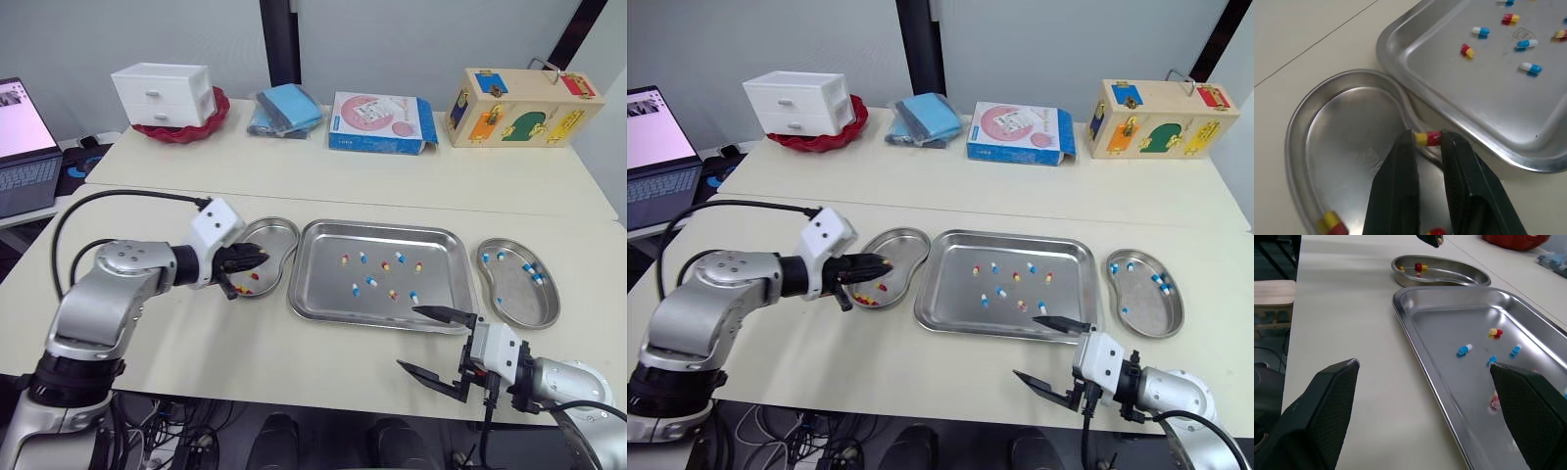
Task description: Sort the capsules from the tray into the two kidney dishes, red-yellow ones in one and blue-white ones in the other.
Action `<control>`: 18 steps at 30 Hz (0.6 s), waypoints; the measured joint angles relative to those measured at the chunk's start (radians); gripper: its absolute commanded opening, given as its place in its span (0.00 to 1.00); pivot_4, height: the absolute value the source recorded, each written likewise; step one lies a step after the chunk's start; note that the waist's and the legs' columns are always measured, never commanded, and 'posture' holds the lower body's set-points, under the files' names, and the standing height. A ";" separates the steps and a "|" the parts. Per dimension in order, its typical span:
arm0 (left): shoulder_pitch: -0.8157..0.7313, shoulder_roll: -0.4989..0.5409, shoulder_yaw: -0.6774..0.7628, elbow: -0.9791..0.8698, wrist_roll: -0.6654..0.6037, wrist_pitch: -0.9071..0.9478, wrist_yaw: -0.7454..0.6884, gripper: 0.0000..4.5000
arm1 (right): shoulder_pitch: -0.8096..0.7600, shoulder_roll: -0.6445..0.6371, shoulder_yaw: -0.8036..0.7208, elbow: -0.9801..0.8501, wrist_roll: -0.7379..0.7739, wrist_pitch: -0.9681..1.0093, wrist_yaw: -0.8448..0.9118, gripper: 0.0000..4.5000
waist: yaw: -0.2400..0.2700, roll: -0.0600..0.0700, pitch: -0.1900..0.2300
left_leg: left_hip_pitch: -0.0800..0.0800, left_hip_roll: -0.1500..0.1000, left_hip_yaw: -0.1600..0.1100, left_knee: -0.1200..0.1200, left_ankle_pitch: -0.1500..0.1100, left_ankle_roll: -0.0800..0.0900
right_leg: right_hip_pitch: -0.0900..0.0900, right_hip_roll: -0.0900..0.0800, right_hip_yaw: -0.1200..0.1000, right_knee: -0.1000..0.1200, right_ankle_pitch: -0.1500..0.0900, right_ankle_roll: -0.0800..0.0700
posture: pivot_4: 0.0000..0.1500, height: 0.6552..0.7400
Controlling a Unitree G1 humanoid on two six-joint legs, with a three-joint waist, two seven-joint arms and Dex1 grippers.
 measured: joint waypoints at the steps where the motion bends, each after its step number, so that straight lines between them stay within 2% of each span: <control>1: 0.014 0.007 0.019 0.000 -0.002 -0.005 0.005 0.08 | -0.009 0.003 0.012 0.005 0.000 0.000 0.000 1.00 | 0.000 0.000 0.000 | 0.000 0.000 0.000 0.000 0.000 0.000 | 0.000 0.000 -0.001 -0.001 0.000 0.000 | 1.00 0.90; 3: 0.049 0.002 0.052 0.005 -0.003 -0.033 0.030 0.08 | -0.027 0.012 0.029 0.017 -0.001 0.002 -0.003 1.00 | 0.000 0.000 0.000 | -0.001 0.000 0.000 0.000 0.000 0.000 | 0.000 0.000 -0.001 -0.001 0.000 0.000 | 1.00 0.90; 4: 0.055 -0.001 0.055 0.006 -0.003 -0.038 0.036 0.20 | -0.029 0.012 0.031 0.018 -0.002 0.002 -0.003 1.00 | 0.001 0.000 0.000 | -0.001 0.000 -0.001 0.000 0.000 0.000 | 0.000 0.000 -0.001 -0.001 0.000 0.000 | 1.00 0.90; 6: 0.063 -0.026 0.072 0.023 -0.011 -0.056 0.049 0.26 | -0.036 0.013 0.035 0.023 -0.002 0.004 -0.004 1.00 | 0.001 0.000 0.000 | -0.001 0.000 -0.001 0.000 0.000 0.000 | 0.000 -0.001 -0.001 -0.001 0.000 0.000 | 1.00 0.90; 16: 0.063 -0.051 0.074 0.112 -0.018 -0.174 0.039 0.99 | -0.067 0.017 0.055 0.035 -0.003 0.022 -0.012 1.00 | -0.002 0.000 0.000 | -0.001 0.000 -0.001 0.000 0.000 0.000 | 0.000 -0.001 -0.002 -0.001 0.000 0.000 | 1.00 0.90; 18: 0.064 -0.051 0.074 0.115 -0.032 -0.175 0.028 0.99 | -0.067 0.017 0.055 0.035 -0.004 0.030 -0.015 1.00 | -0.002 0.000 0.000 | -0.001 0.000 -0.001 0.000 0.000 0.000 | 0.000 0.000 -0.002 -0.001 0.000 0.000 | 1.00 0.90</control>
